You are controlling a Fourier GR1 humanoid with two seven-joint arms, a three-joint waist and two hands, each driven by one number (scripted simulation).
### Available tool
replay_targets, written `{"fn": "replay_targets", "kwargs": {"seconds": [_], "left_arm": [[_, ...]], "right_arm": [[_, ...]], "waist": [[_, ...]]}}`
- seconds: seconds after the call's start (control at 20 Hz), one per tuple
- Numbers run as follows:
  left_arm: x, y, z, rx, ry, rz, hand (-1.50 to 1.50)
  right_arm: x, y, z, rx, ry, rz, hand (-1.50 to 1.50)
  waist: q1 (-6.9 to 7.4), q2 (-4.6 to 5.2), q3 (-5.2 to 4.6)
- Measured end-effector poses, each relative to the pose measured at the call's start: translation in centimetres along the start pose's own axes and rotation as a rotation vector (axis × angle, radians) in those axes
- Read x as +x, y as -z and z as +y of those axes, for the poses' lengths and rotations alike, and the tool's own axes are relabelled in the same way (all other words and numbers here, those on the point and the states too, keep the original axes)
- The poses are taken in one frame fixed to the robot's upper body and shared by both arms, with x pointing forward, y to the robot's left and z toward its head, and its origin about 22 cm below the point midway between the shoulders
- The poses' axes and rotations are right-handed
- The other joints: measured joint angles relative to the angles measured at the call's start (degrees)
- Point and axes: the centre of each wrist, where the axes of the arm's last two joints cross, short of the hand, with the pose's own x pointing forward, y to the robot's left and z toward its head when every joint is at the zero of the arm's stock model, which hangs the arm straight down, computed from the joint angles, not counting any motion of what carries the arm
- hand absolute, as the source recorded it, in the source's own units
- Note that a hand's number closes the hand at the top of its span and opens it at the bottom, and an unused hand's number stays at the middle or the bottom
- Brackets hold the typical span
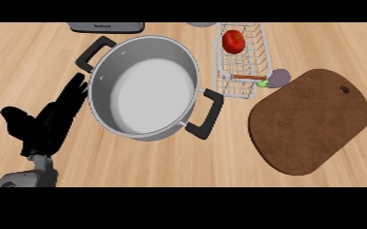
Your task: Pick the tomato from the cutting board and place it in the tiered basket
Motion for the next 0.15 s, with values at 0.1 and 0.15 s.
{"fn": "replay_targets", "kwargs": {"seconds": [0.1,0.15], "left_arm": [[0.1,0.2,-0.3,-0.01,-0.002,0.002,0.0],[0.1,0.3,-0.5,-0.009,-0.002,0.002,0.0]], "right_arm": [[0.4,-0.2,-1.9,-0.01,-0.006,-0.006,-1.5],[0.7,-0.3,-3.1,-0.007,-0.009,-0.008,-1.5]], "waist": [[0.28,0.13,0.03],[0.31,0.21,0.05]]}}
